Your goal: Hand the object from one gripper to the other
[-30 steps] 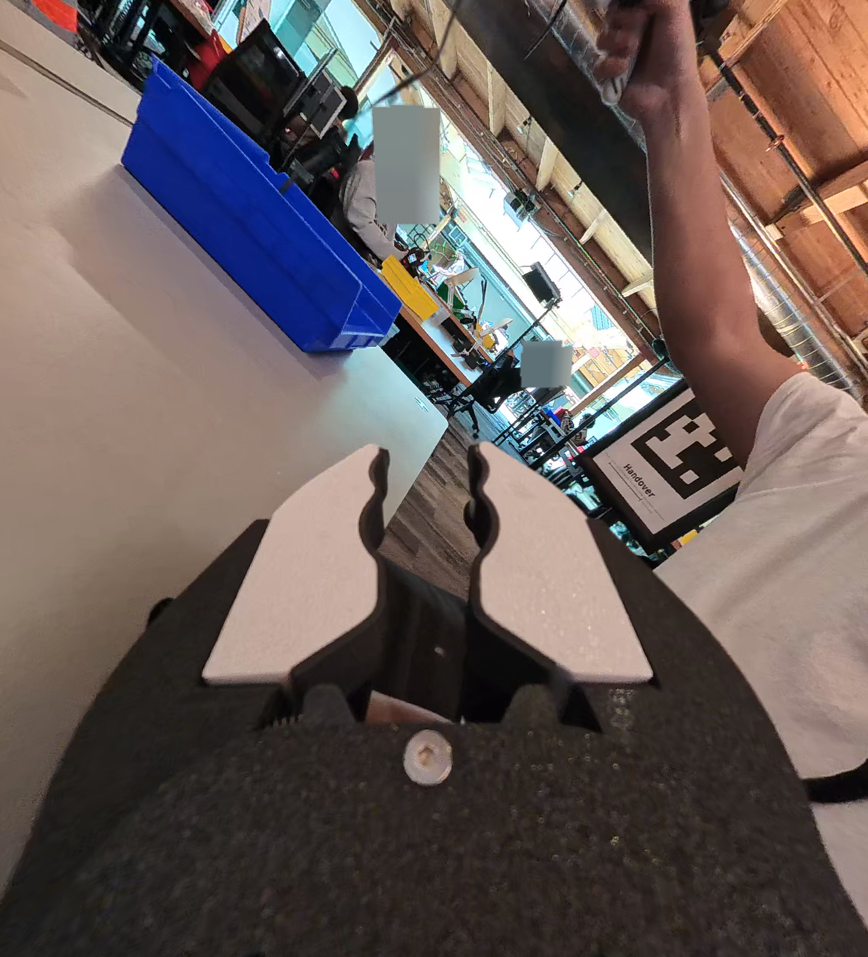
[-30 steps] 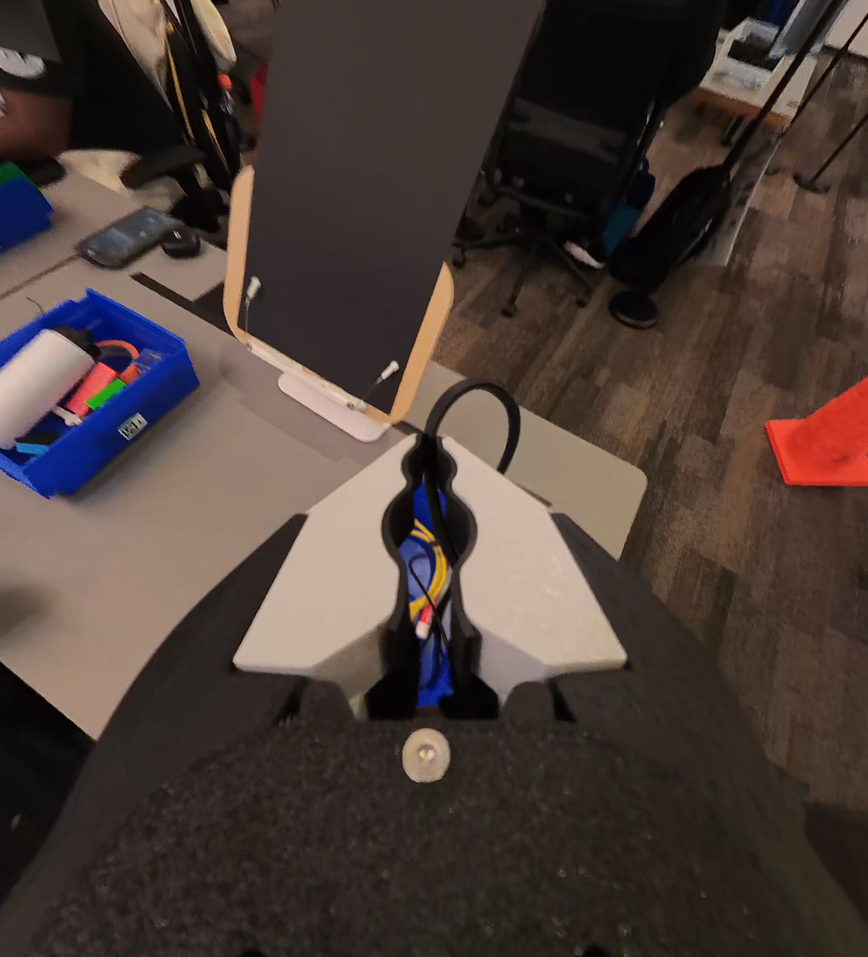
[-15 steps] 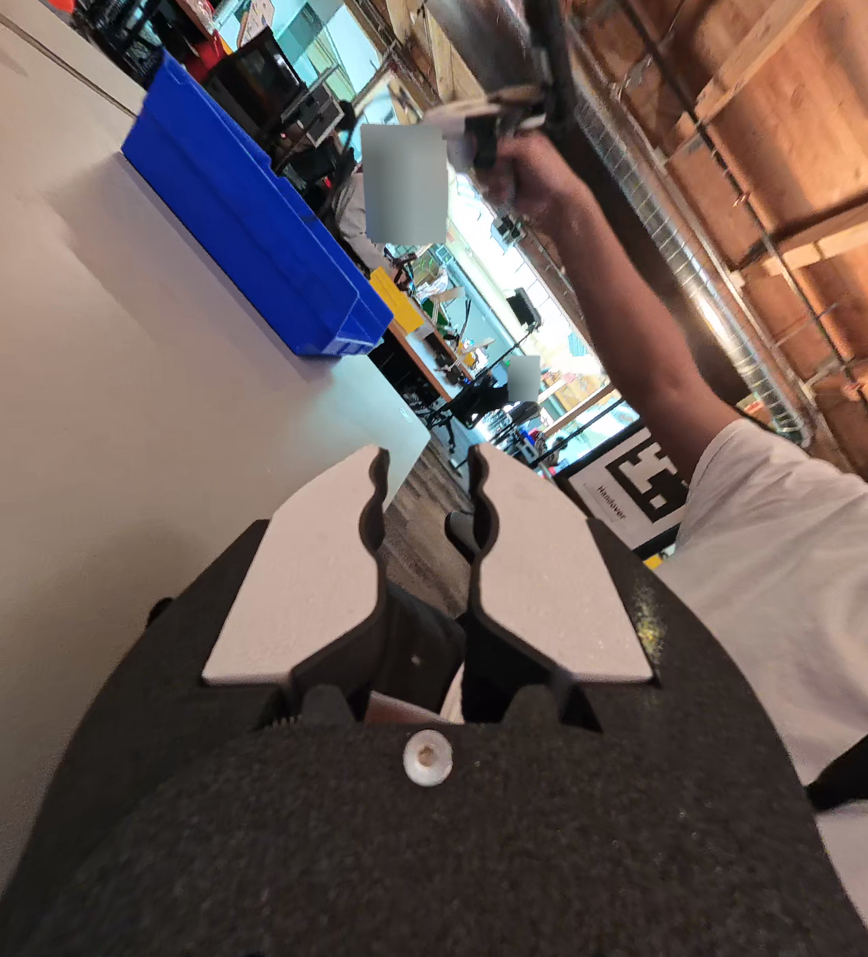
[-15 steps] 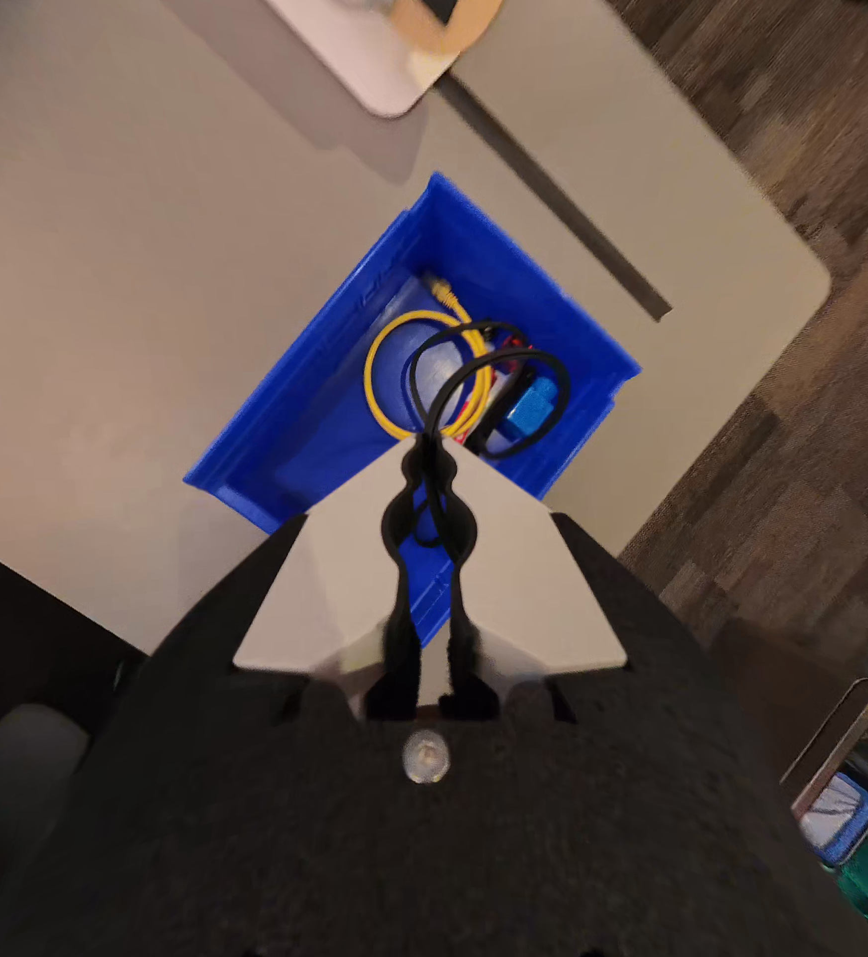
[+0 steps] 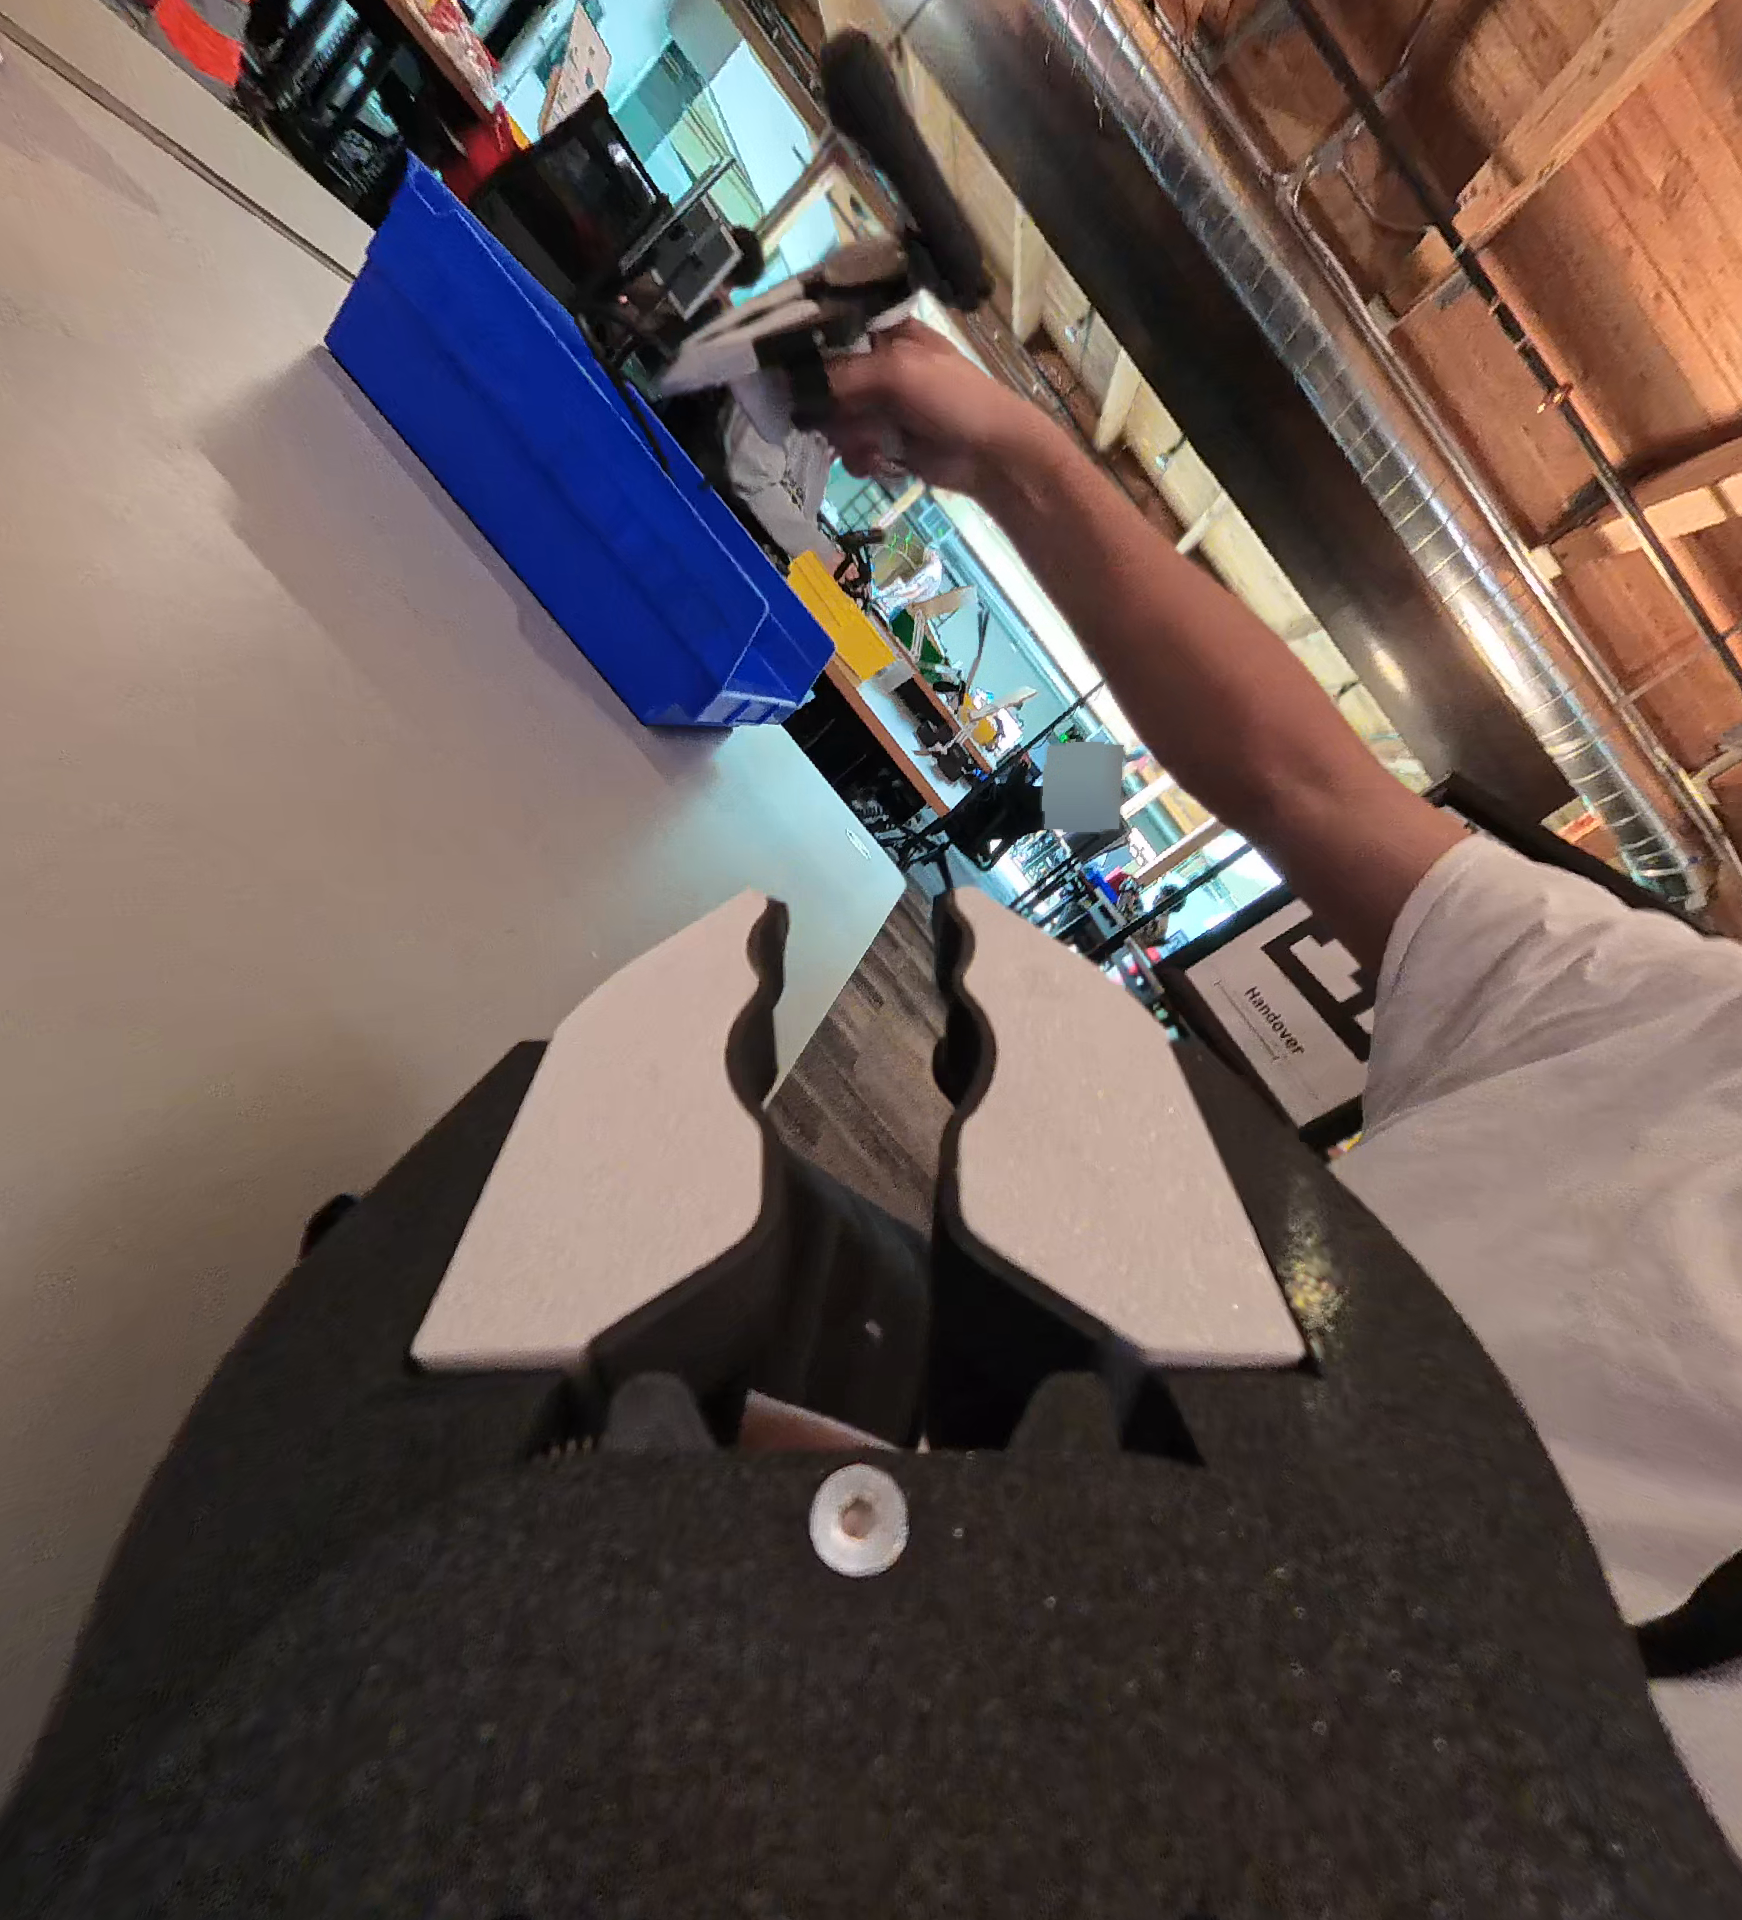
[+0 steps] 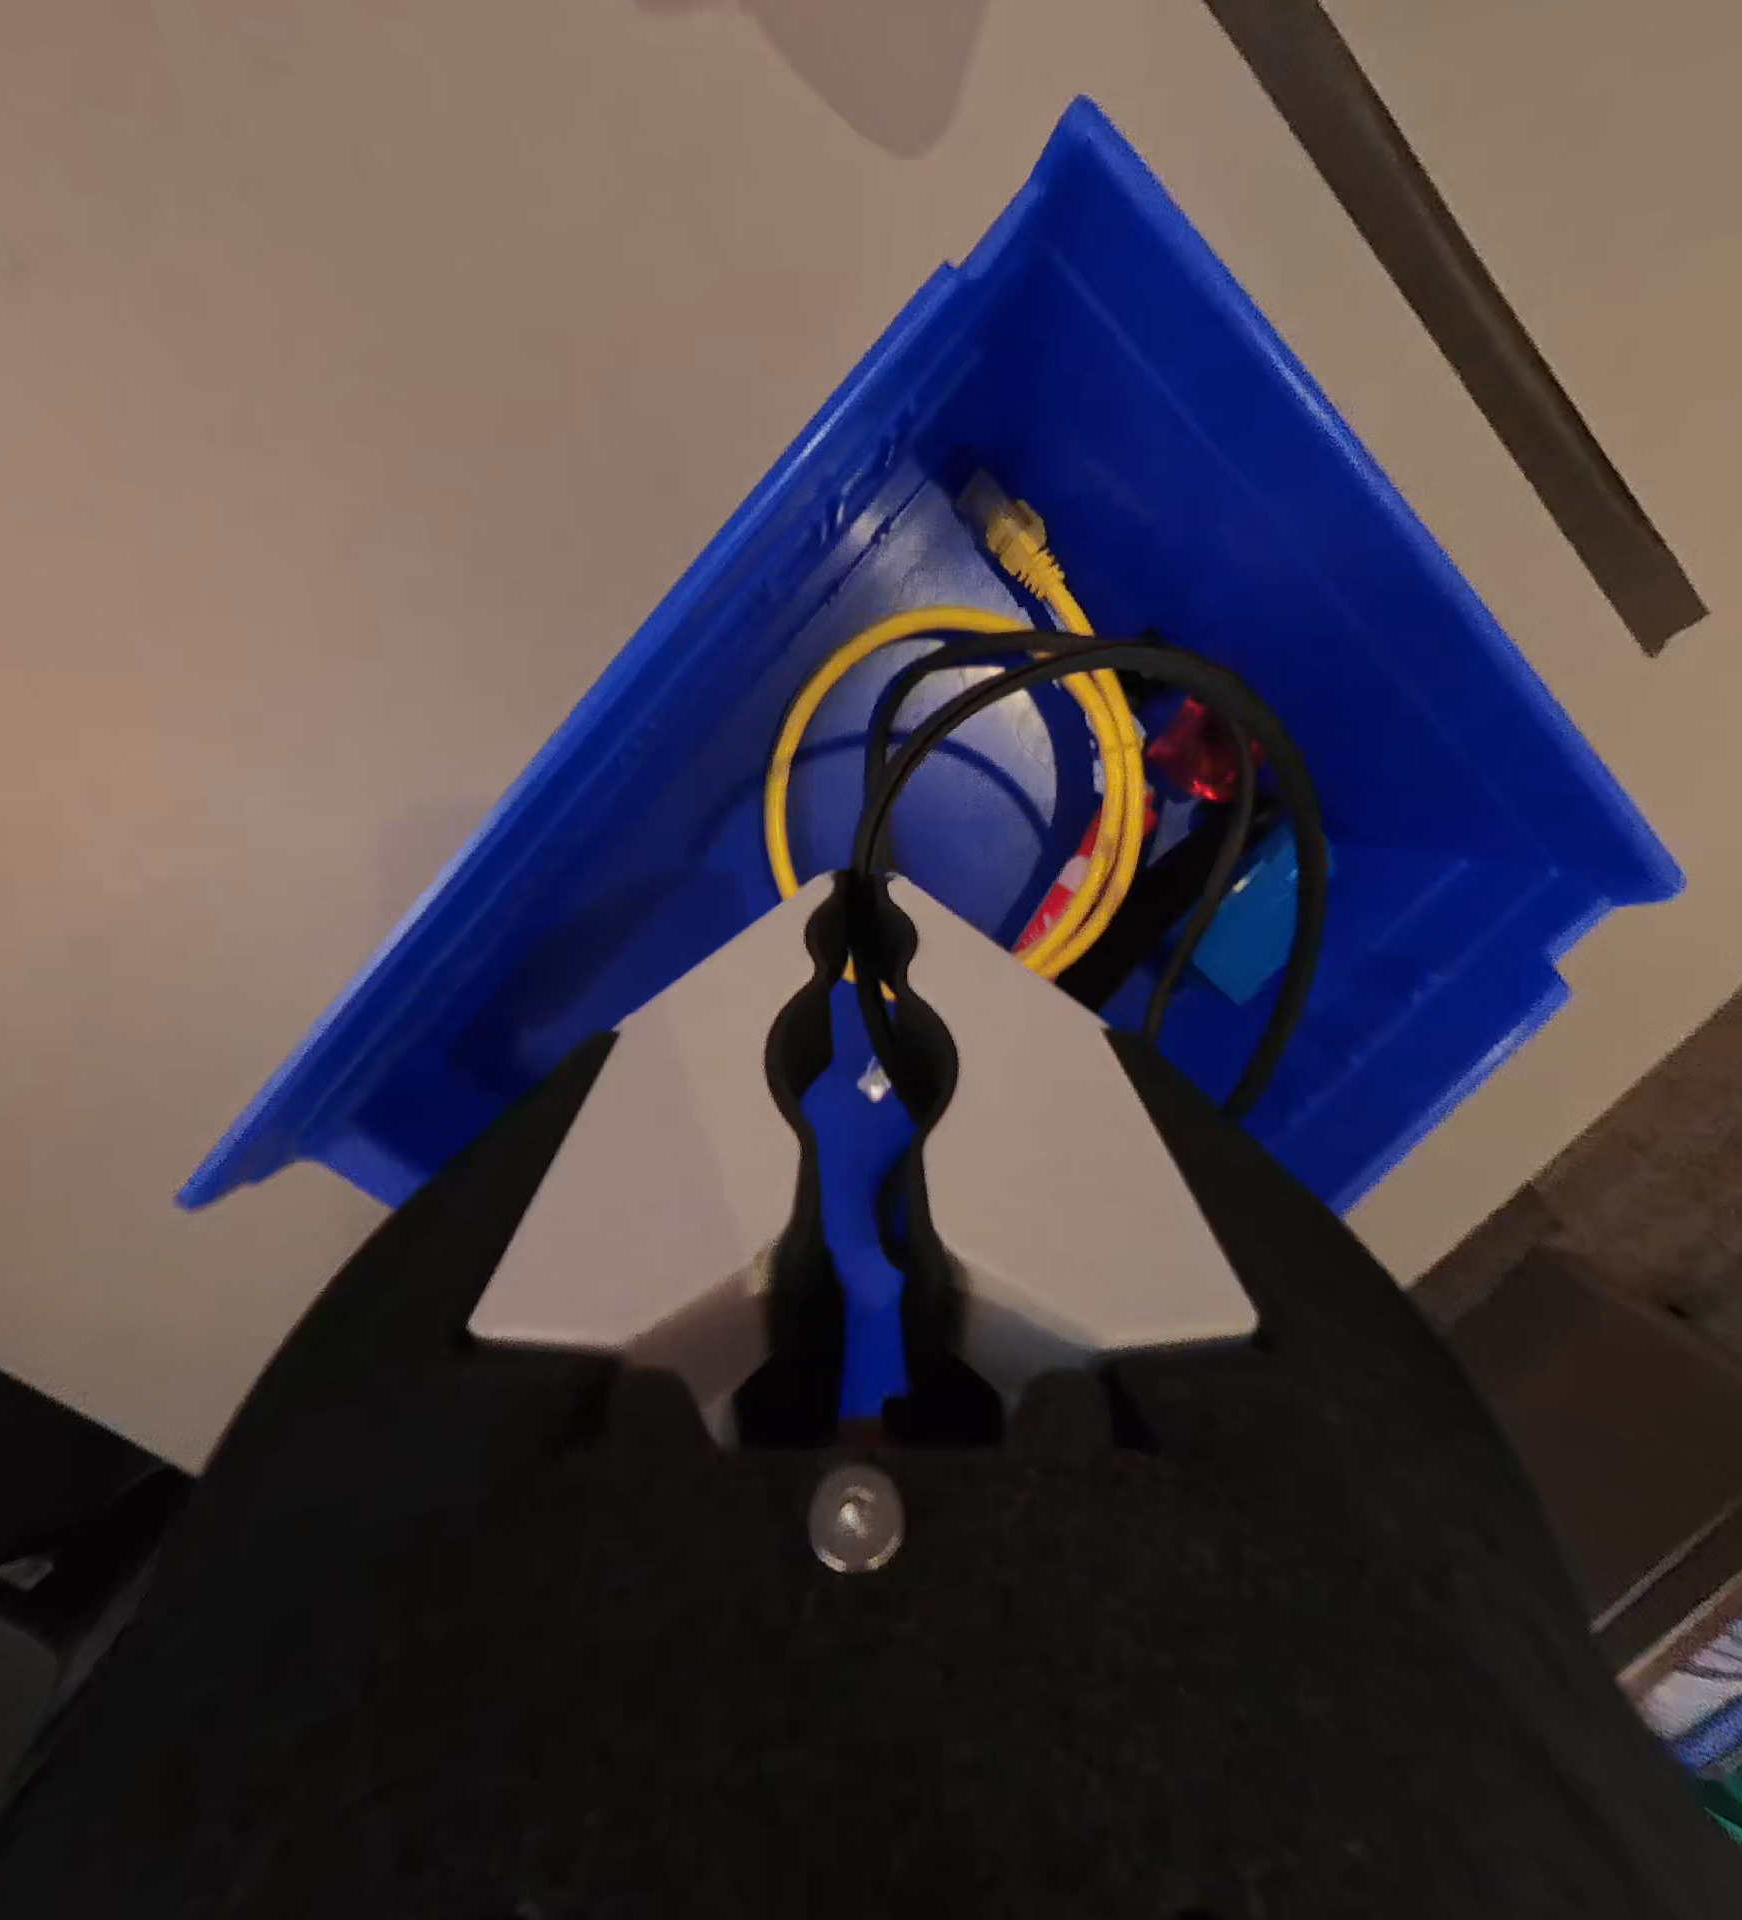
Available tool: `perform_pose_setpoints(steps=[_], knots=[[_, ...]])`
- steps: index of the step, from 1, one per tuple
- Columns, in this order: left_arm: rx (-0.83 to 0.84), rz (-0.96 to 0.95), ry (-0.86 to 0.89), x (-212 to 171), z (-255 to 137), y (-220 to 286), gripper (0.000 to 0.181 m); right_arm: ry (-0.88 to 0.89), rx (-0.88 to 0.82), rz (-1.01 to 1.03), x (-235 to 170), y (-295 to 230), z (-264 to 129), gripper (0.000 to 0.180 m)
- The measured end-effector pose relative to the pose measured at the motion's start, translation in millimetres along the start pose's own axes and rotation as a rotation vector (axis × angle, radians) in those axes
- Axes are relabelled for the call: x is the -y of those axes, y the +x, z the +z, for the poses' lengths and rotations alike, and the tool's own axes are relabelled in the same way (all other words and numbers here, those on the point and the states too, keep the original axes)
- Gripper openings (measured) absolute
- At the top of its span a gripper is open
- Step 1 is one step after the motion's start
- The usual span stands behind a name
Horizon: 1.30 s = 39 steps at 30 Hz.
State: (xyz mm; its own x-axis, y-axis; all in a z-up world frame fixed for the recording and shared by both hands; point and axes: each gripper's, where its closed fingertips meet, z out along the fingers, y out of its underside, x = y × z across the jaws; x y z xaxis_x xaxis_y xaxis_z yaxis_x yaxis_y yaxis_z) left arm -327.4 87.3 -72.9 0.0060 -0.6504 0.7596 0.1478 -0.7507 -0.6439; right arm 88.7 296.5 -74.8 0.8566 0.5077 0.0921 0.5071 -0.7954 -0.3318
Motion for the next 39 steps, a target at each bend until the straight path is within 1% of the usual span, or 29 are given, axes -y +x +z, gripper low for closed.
perform_pose_setpoints(steps=[1, 6, 10, 13, 16, 20, 22, 24, 25, 26, 30, 32, 34, 36, 39], knots=[[0.000, 0.015, -0.015, -2.5, 1.4, 1.3, 0.027, 0.002, 0.011, 0.012, 3.1, 0.5, 7.6, 0.004], [0.011, 0.116, -0.088, -15.5, 7.5, 6.8, 0.027, -0.032, 0.018, 0.006, 9.1, 6.4, 50.1, 0.004], [-0.023, 0.080, -0.094, -16.9, 9.0, 9.3, 0.027, -0.099, -0.006, -0.030, 0.4, 14.0, 86.2, 0.003], [-0.025, 0.069, -0.088, -14.5, 8.3, 7.6, 0.027, -0.121, 0.011, -0.040, -3.8, 10.9, 104.5, 0.004], [-0.010, 0.092, -0.111, -17.1, 8.6, 5.0, 0.027, -0.132, 0.097, -0.021, -8.9, -4.9, 111.6, 0.004], [0.005, 0.126, -0.154, -25.0, 11.4, 3.4, 0.027, -0.114, 0.187, 0.011, -18.1, -18.0, 106.8, 0.006], [0.008, 0.130, -0.169, -28.0, 13.2, 3.3, 0.027, -0.101, 0.210, 0.030, -25.3, -21.1, 101.8, 0.014], [0.006, 0.135, -0.169, -28.4, 13.2, 4.8, 0.027, -0.063, 0.241, 0.030, -28.5, -27.1, 90.4, 0.034], [0.008, 0.137, -0.166, -27.9, 12.4, 5.4, 0.027, -0.017, 0.250, 0.021, -26.1, -29.5, 80.1, 0.041], [0.012, 0.140, -0.160, -27.0, 11.2, 5.7, 0.027, 0.064, 0.220, 0.025, -20.5, -26.3, 67.4, 0.042], [0.044, 0.150, -0.108, -16.4, 4.2, 3.7, 0.027, 0.406, 0.044, 0.102, -12.8, -14.7, 0.9, 0.042], [0.112, 0.174, -0.067, -7.1, 0.8, -4.8, 0.027, 0.597, -0.035, 0.135, -15.3, -23.6, -35.5, 0.043], [0.302, 0.225, 0.004, 8.5, -9.5, -29.2, 0.027, 0.759, -0.100, 0.173, -24.5, -41.8, -64.1, 0.045], [0.504, 0.322, 0.049, 22.9, -27.7, -51.8, 0.027, 0.878, -0.143, 0.254, -41.7, -66.0, -78.3, 0.045], [0.791, 0.502, 0.036, 39.7, -59.1, -75.0, 0.027, 0.972, -0.161, 0.450, -80.9, -106.5, -64.0, 0.043]])
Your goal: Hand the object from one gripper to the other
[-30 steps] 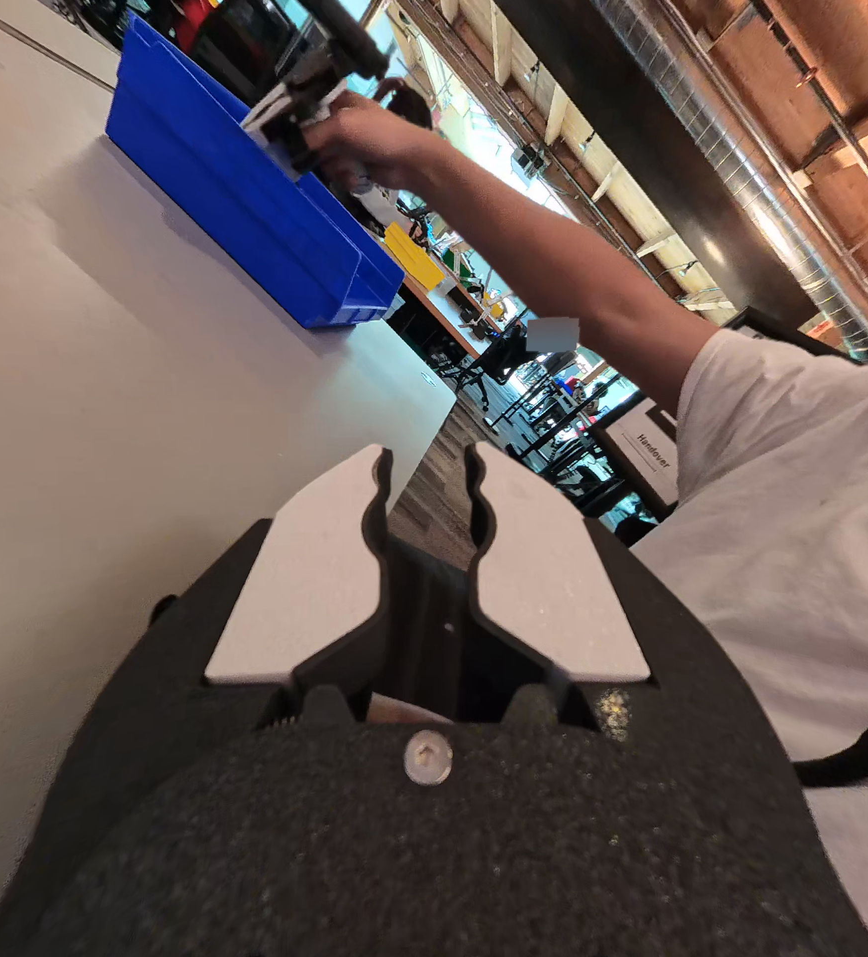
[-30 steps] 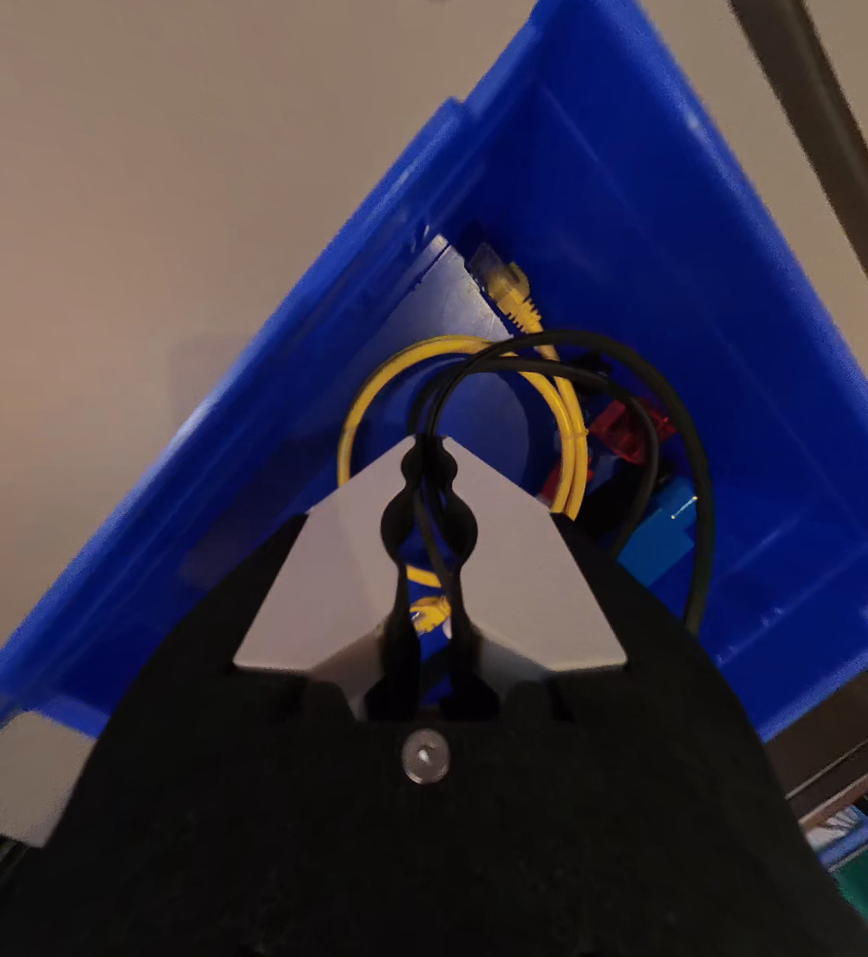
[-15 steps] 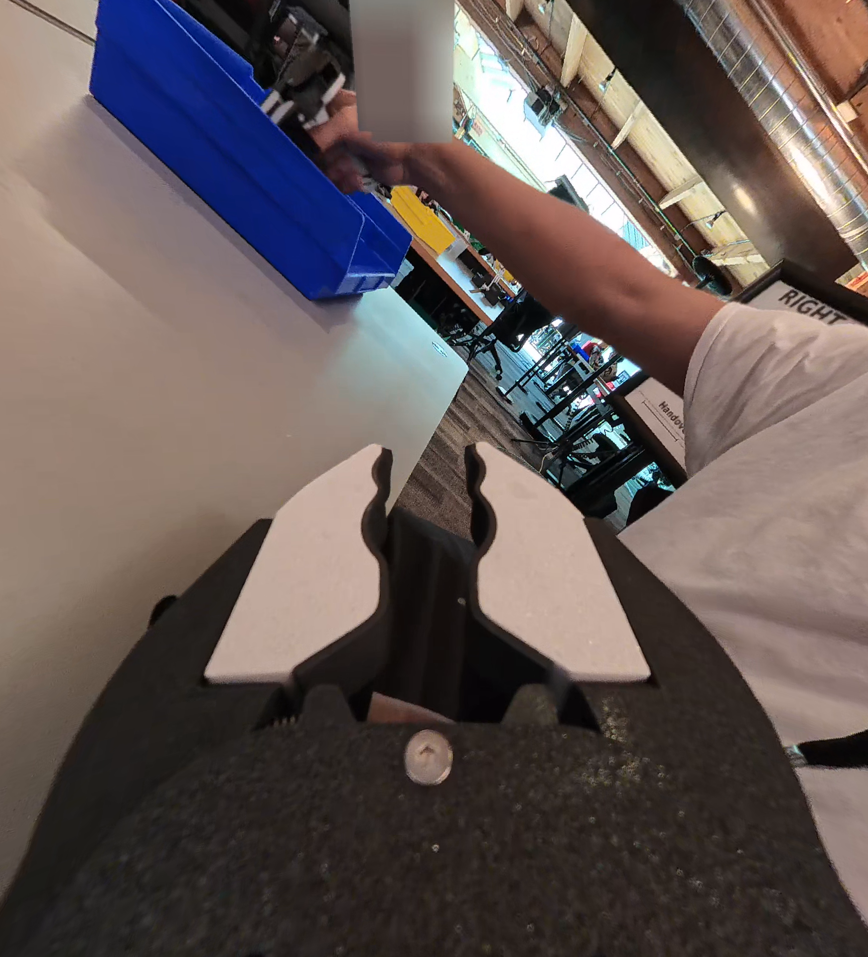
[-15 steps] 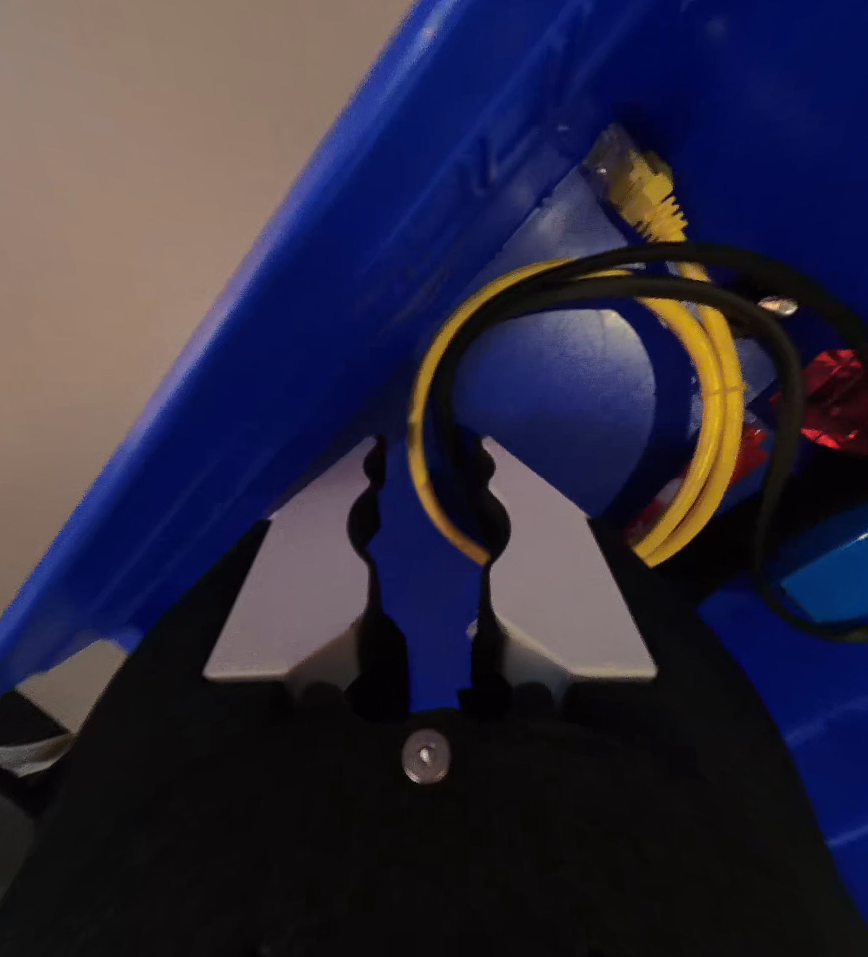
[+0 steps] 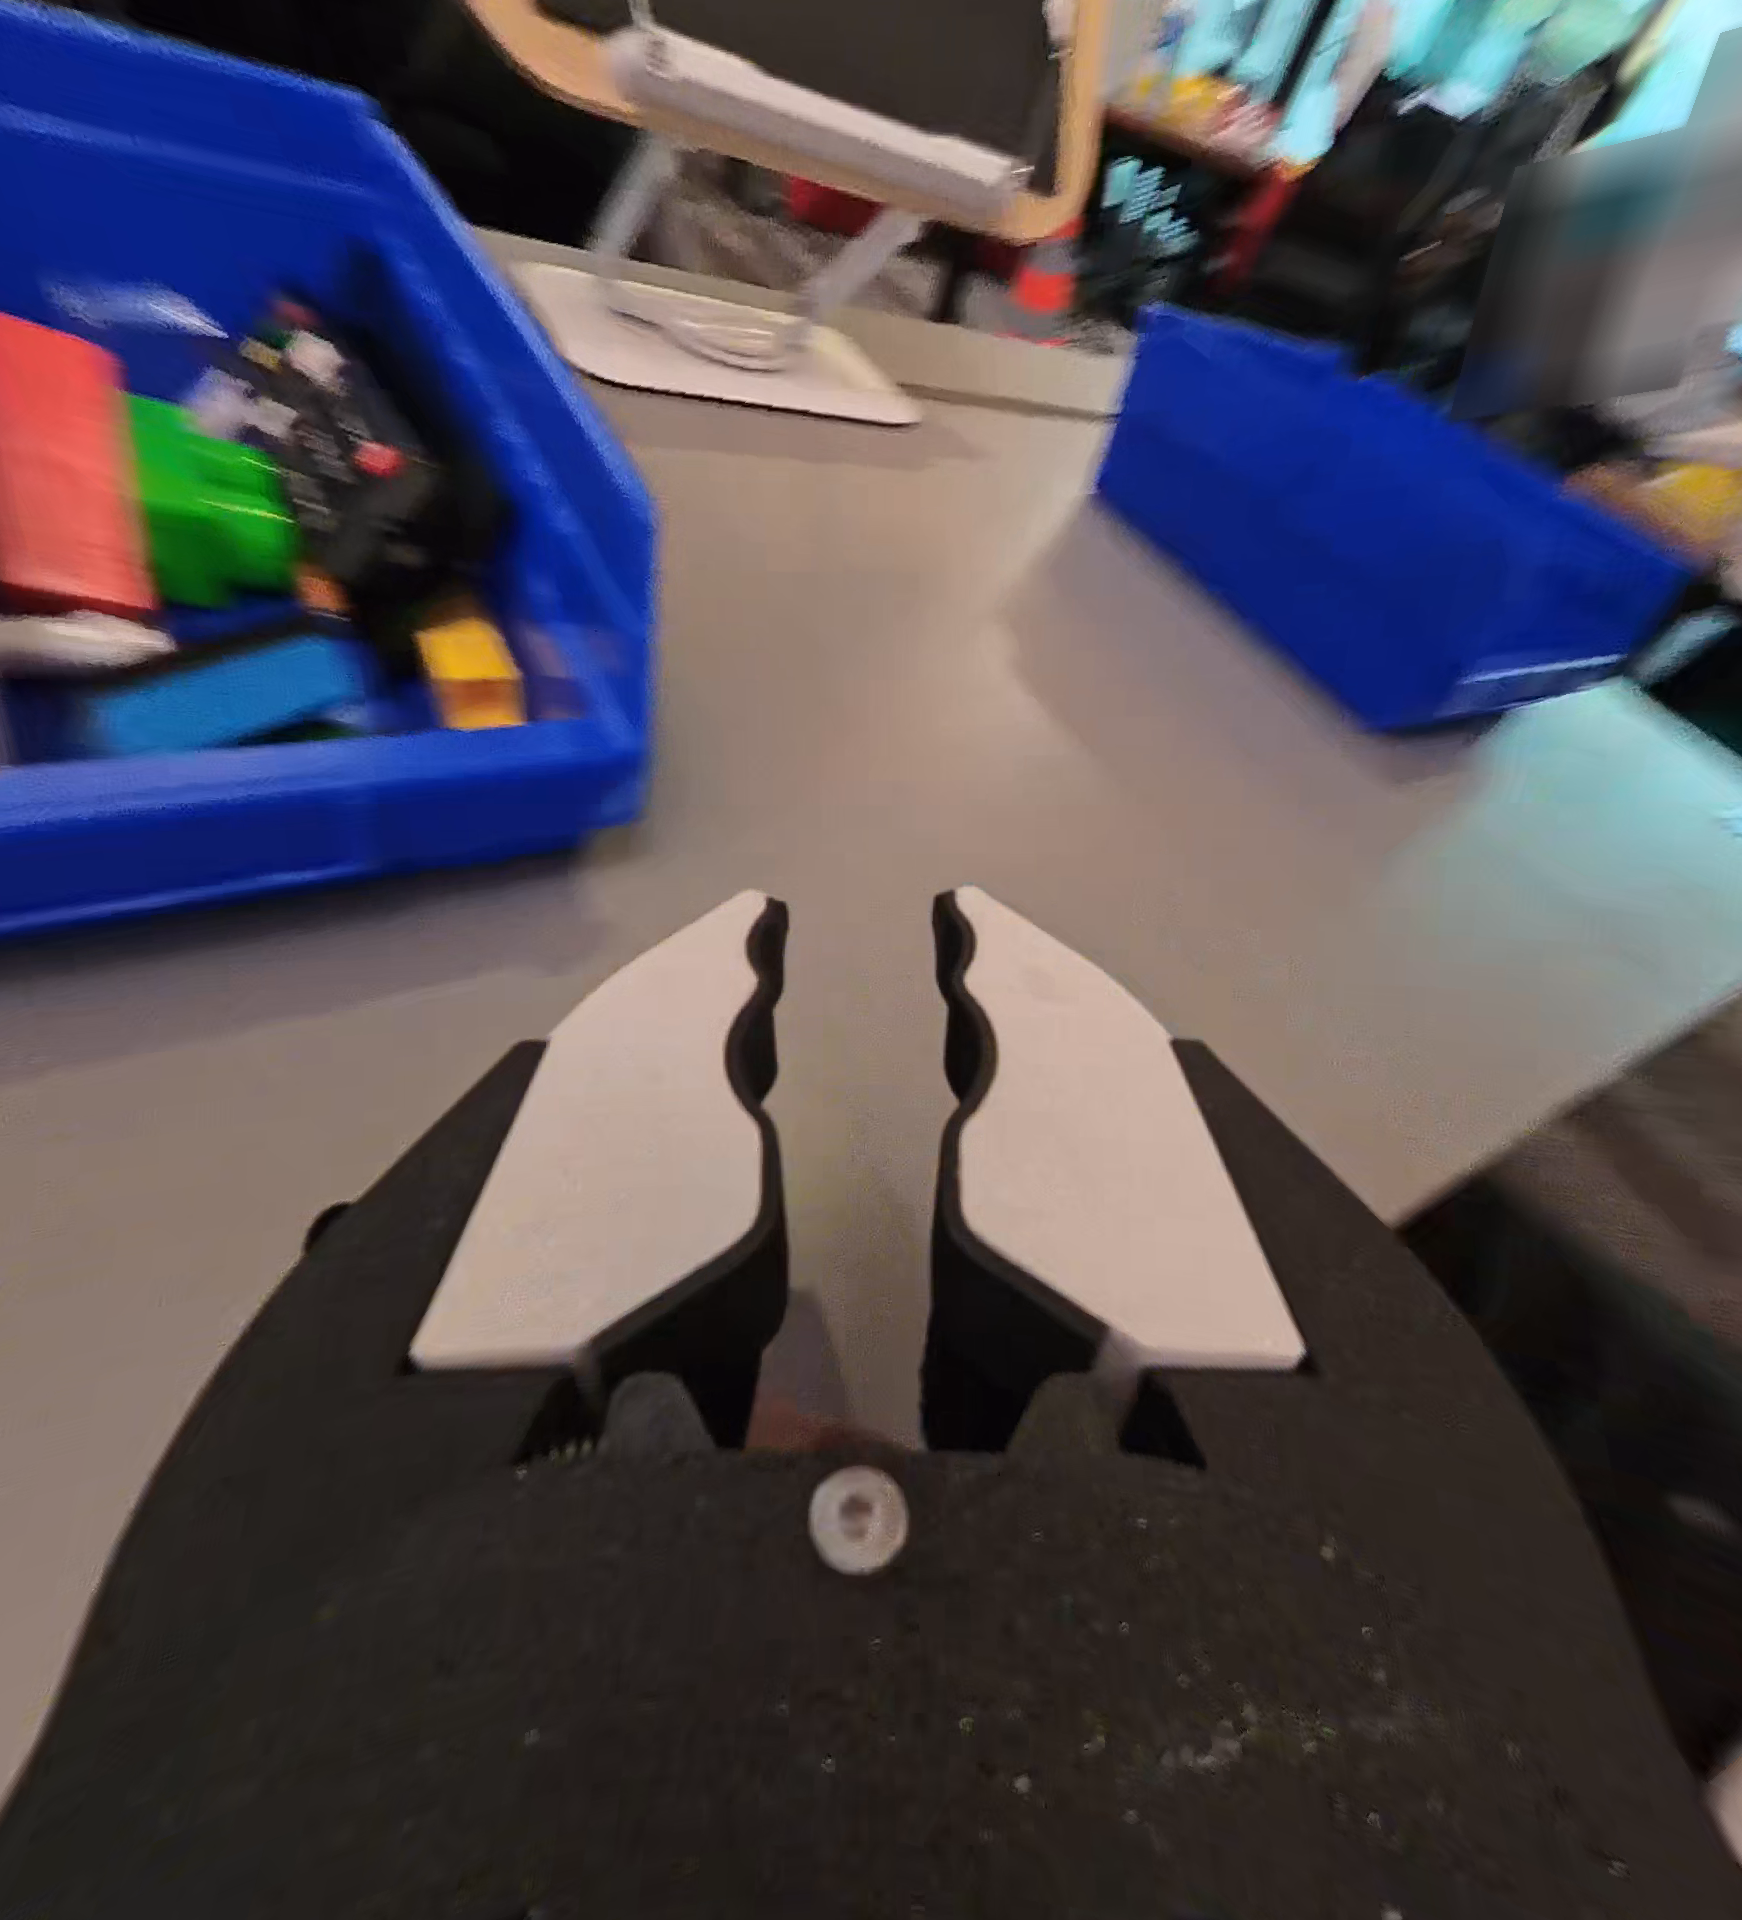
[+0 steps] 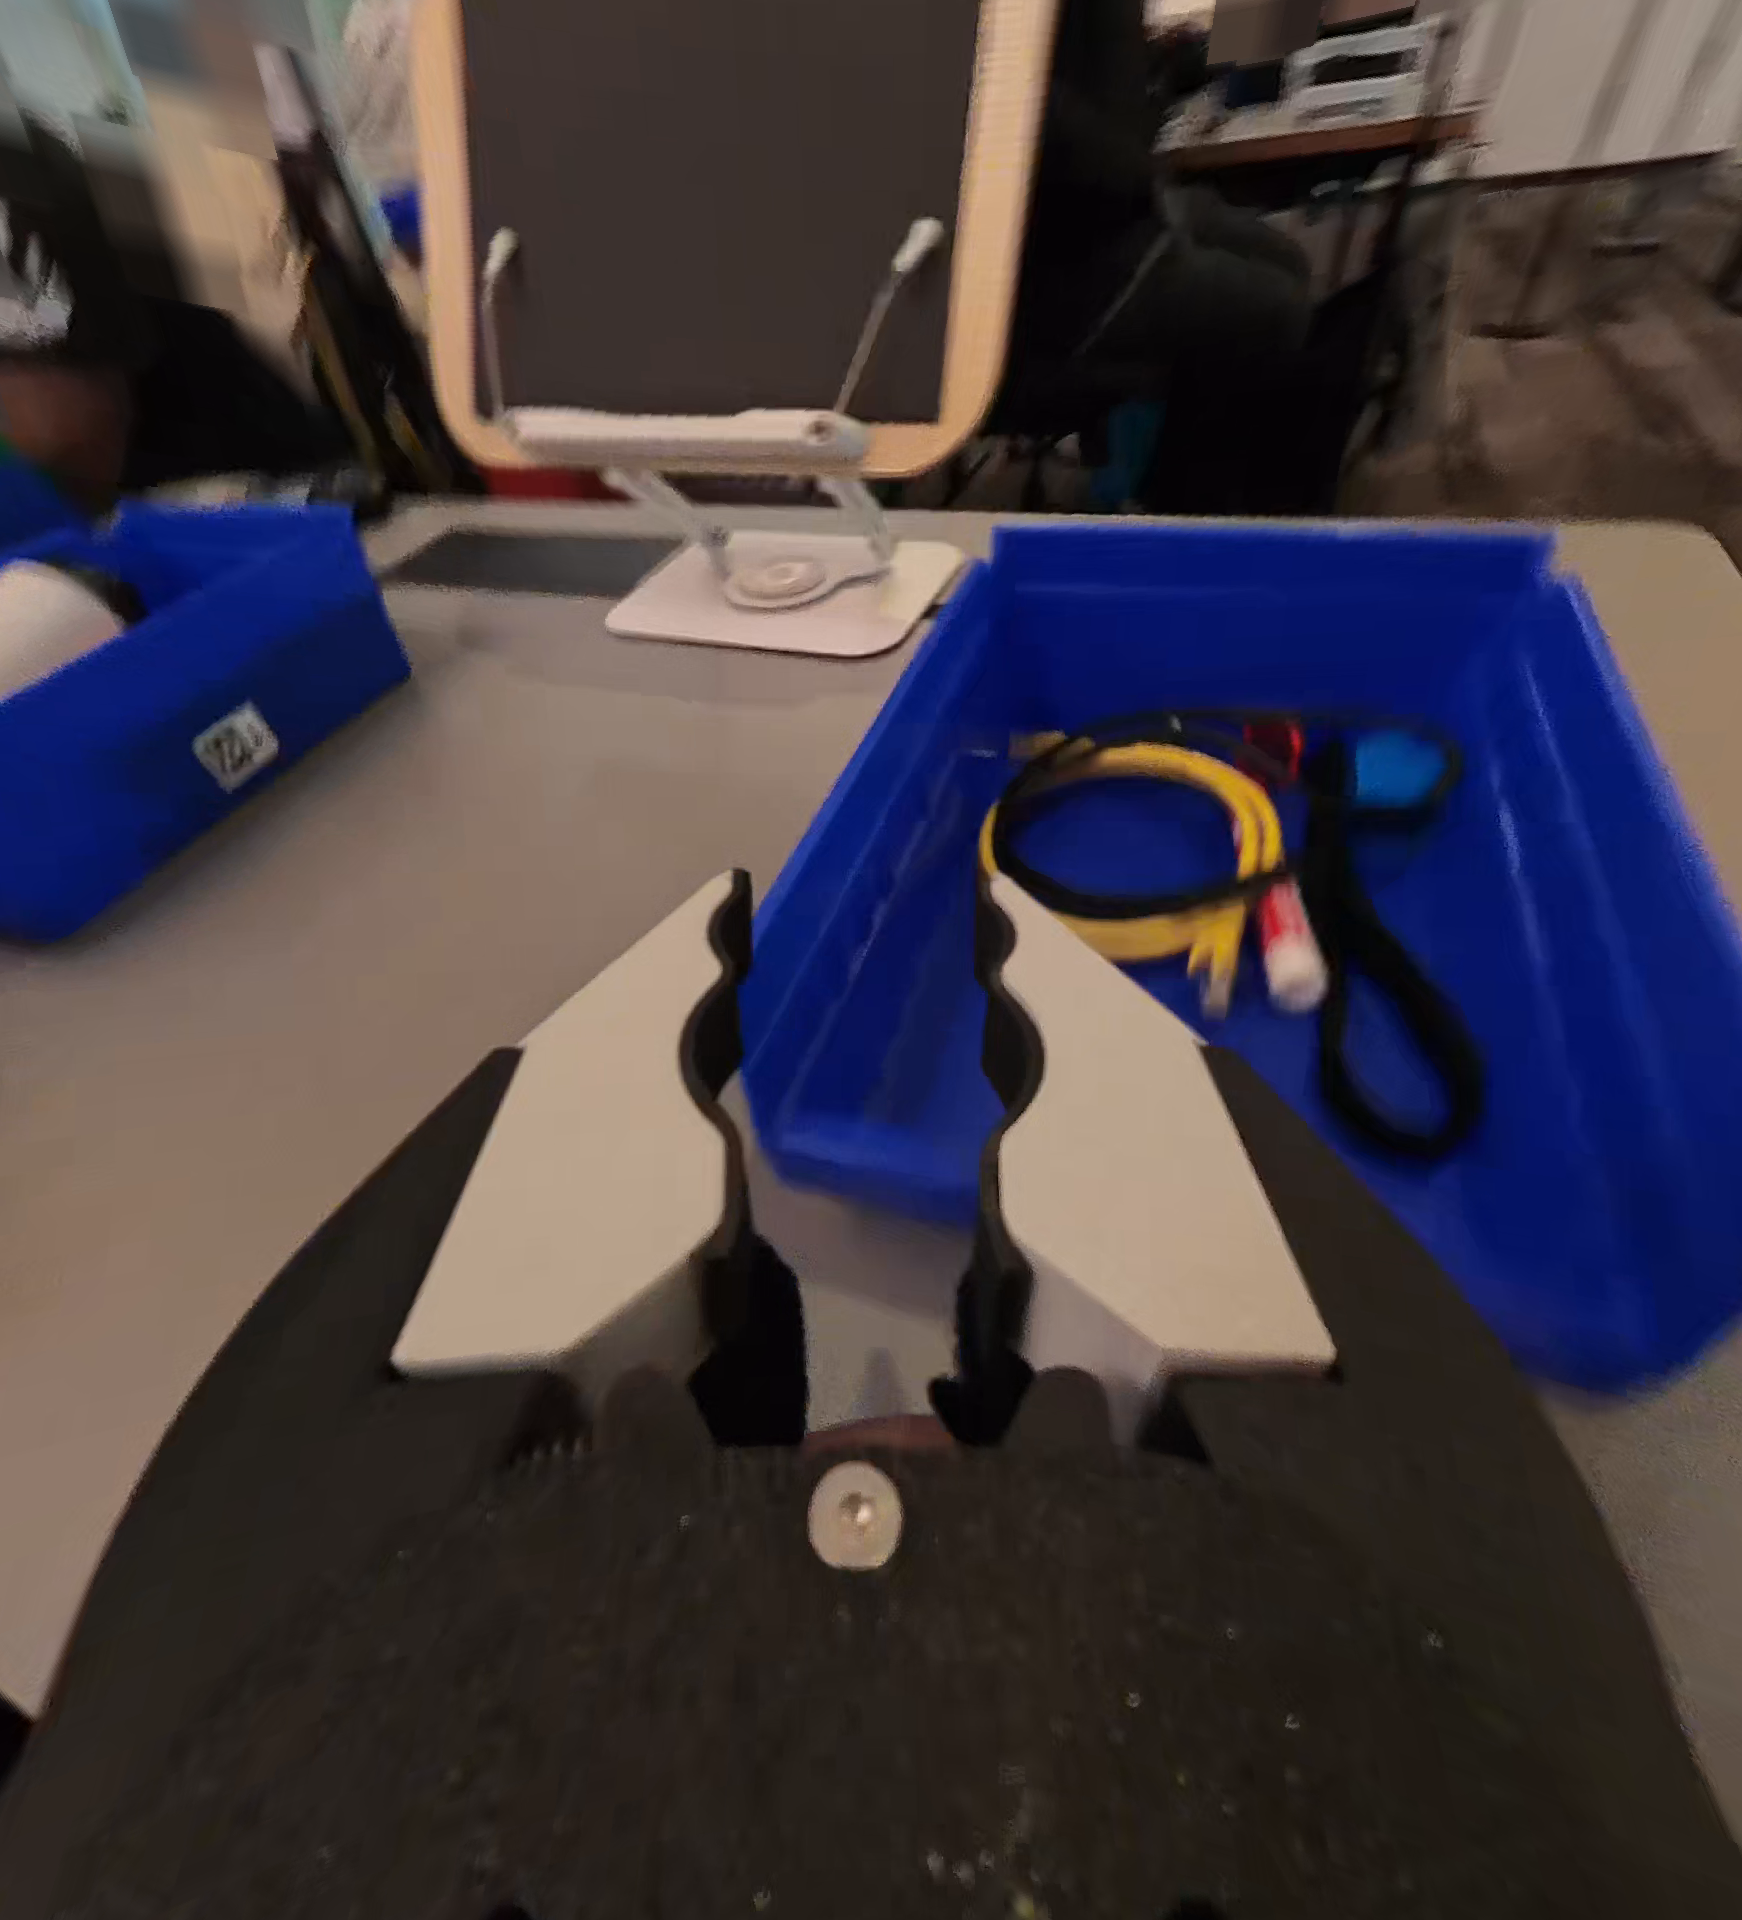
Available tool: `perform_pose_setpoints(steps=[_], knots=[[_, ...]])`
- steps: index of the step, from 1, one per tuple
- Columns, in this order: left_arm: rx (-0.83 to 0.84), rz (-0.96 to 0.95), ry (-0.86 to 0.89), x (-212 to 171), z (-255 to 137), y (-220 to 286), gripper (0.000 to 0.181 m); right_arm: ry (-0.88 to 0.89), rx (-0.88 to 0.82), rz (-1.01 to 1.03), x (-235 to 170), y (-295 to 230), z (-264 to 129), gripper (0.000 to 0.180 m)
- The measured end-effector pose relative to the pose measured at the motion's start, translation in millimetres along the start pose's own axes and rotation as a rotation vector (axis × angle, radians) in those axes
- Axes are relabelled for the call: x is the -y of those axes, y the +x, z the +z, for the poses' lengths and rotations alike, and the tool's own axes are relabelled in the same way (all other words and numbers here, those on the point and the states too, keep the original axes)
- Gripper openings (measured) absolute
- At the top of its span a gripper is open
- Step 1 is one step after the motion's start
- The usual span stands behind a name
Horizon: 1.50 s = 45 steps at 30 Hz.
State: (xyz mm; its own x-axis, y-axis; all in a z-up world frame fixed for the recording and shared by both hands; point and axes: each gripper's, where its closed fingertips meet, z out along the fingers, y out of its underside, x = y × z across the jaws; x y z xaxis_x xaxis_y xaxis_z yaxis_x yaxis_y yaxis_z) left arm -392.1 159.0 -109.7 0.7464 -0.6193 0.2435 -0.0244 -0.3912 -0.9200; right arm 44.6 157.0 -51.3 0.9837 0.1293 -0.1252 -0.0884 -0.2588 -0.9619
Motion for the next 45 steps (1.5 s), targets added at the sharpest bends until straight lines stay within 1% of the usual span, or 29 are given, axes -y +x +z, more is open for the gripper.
perform_pose_setpoints(steps=[1, 2, 3, 4, 5, 6, 8, 10, 11, 12, 15, 17, 19, 22, 26, 28, 30, 32, 34, 37, 40, 41, 42, 45], knots=[[0.064, 0.055, 0.005, 1.9, -2.3, -9.1, 0.027, 0.074, -0.032, 0.077, -17.2, -5.7, -11.3, 0.041], [0.110, 0.097, 0.013, 4.4, -4.0, -15.1, 0.027, 0.136, 0.004, 0.096, -26.6, -21.0, -18.0, 0.040], [0.141, 0.125, 0.018, 6.5, -4.7, -18.6, 0.028, 0.103, 0.016, 0.077, -33.7, -31.1, -18.9, 0.041], [0.158, 0.145, 0.021, 7.8, -4.1, -20.0, 0.028, 0.017, -0.012, 0.015, -44.8, -33.0, -19.7, 0.041], [0.166, 0.164, 0.015, 6.4, -2.3, -20.4, 0.032, -0.031, -0.053, -0.017, -52.9, -33.1, -21.4, 0.042], [0.177, 0.176, 0.000, 3.8, -0.3, -21.4, 0.035, -0.044, -0.061, -0.001, -59.4, -39.0, -24.0, 0.042], [0.201, 0.184, -0.028, -0.5, 2.8, -24.3, 0.040, -0.013, -0.004, 0.113, -74.8, -61.5, -29.8, 0.042], [0.204, 0.186, -0.035, -1.3, 3.8, -25.9, 0.041, -0.042, 0.079, 0.232, -88.7, -82.5, -31.1, 0.042], [0.197, 0.178, -0.033, -1.2, 4.3, -26.3, 0.041, -0.042, 0.134, 0.259, -86.7, -90.7, -32.4, 0.042], [0.184, 0.166, -0.035, -1.9, 5.1, -26.3, 0.041, -0.024, 0.153, 0.265, -83.2, -92.0, -32.8, 0.041], [0.124, 0.139, -0.049, -1.9, 9.1, -24.7, 0.040, -0.030, 0.150, 0.218, -79.2, -84.0, -29.6, 0.041], [0.090, 0.173, -0.060, 2.2, 11.1, -25.4, 0.040, -0.030, 0.155, 0.209, -77.2, -80.8, -27.0, 0.041], [0.093, 0.248, -0.094, 9.2, 13.8, -34.7, 0.038, -0.032, 0.167, 0.216, -77.5, -81.7, -24.5, 0.041], [0.100, 0.401, -0.244, 20.1, 20.4, -54.7, 0.036, -0.062, 0.194, 0.210, -82.8, -88.8, -21.5, 0.042], [0.154, 0.693, -0.463, 48.3, 37.2, -91.2, 0.037, -0.073, 0.220, 0.182, -84.9, -96.6, -20.0, 0.042], [0.106, 0.758, -0.579, 53.8, 49.9, -102.3, 0.037, -0.084, 0.242, 0.199, -86.9, -99.9, -19.6, 0.042], [0.042, 0.789, -0.706, 52.2, 60.6, -110.9, 0.037, -0.086, 0.258, 0.226, -87.4, -101.5, -20.9, 0.042], [-0.024, 0.783, -0.831, 44.7, 66.9, -116.9, 0.031, -0.087, 0.270, 0.243, -87.5, -101.4, -23.1, 0.042], [-0.055, 0.752, -0.922, 35.8, 71.1, -121.2, 0.038, -0.072, 0.281, 0.248, -84.2, -100.7, -26.8, 0.042], [-0.068, 0.759, -1.018, 20.7, 73.8, -129.9, 0.043, -0.016, 0.281, 0.247, -73.5, -97.3, -32.7, 0.042], [-0.020, 0.768, -1.067, 11.4, 79.2, -144.1, 0.044, -0.008, 0.294, 0.248, -71.4, -97.1, -32.8, 0.042], [-0.023, 0.756, -1.073, 9.5, 80.3, -144.9, 0.042, -0.013, 0.297, 0.252, -72.6, -97.4, -31.7, 0.042], [-0.039, 0.728, -1.057, 9.5, 82.9, -141.8, 0.032, -0.022, 0.301, 0.256, -74.5, -98.3, -30.4, 0.042], [-0.048, 0.752, -1.050, 8.5, 83.3, -141.6, 0.029, -0.052, 0.322, 0.262, -79.5, -103.8, -26.6, 0.042]])
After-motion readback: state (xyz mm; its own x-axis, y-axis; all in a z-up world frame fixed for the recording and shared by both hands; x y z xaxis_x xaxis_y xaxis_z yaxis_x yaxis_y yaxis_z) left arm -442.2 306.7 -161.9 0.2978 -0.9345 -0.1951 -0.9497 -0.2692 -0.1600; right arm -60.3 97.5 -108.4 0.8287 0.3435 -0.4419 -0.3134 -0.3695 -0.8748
